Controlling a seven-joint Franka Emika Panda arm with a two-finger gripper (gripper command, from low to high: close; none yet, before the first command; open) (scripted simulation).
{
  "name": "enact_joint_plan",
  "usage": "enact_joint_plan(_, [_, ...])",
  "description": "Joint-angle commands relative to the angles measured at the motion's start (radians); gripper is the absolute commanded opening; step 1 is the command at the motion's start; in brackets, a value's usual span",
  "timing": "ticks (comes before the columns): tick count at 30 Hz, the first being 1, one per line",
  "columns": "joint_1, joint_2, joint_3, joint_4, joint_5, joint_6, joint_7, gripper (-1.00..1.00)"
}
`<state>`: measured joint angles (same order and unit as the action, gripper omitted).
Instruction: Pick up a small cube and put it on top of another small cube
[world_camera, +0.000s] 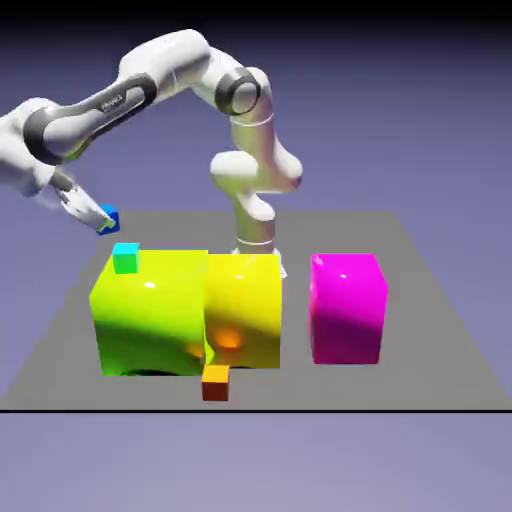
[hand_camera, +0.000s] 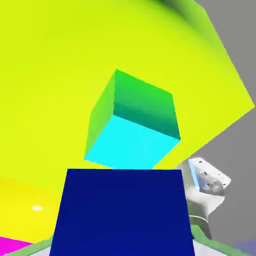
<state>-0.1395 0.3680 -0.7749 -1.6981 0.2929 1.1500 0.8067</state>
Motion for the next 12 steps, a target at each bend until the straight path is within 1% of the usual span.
enact_joint_plan(1, [0.010, -0.012, 0.000, -0.036, -0.005, 0.027, 0.002, -1.00])
enact_joint_plan(5, [0.046, -0.058, 0.001, -0.171, -0.017, 0.127, 0.014, -1.00])
enact_joint_plan(6, [0.046, -0.058, 0.001, -0.171, -0.017, 0.127, 0.014, 1.00])
enact_joint_plan(7, [0.046, -0.058, 0.001, -0.171, -0.017, 0.127, 0.014, 1.00])
enact_joint_plan(12, [-0.003, 0.003, 0.000, 0.010, -0.001, -0.007, -0.001, 1.00])
